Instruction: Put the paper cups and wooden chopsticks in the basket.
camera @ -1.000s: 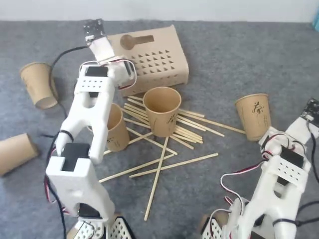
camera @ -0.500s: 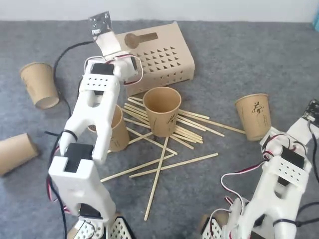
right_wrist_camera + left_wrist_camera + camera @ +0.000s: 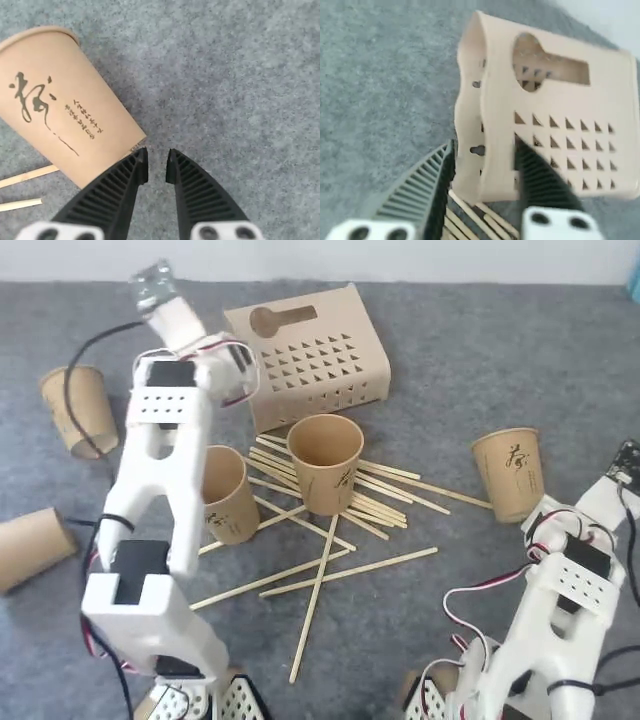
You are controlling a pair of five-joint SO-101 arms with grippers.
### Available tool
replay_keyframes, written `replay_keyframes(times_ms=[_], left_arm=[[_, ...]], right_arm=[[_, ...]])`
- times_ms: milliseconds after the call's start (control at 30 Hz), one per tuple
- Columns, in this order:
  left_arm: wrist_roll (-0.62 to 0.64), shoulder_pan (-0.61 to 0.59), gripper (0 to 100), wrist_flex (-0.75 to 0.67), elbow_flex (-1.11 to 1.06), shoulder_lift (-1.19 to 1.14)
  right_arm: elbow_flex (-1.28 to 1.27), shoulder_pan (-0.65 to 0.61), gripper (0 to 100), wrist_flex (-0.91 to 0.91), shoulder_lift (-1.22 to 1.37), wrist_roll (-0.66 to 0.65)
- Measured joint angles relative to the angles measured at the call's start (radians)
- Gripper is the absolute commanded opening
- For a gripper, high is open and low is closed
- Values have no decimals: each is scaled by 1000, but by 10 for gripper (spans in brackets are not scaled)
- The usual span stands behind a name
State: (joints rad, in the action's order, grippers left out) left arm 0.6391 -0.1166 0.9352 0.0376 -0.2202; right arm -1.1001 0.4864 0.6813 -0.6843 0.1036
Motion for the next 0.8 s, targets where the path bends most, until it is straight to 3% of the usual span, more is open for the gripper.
replay_keyframes(times_ms=[333,567,800], left_arm=[[126,-6,272,-186,49,-181],[207,-6,272,-199,296,-410],[210,31,243,-167,555,-589]], right_arm=[[0,0,72,0,0,-6],[0,0,72,0,0,-21],[-38,-11,72,-28,-6,-58]])
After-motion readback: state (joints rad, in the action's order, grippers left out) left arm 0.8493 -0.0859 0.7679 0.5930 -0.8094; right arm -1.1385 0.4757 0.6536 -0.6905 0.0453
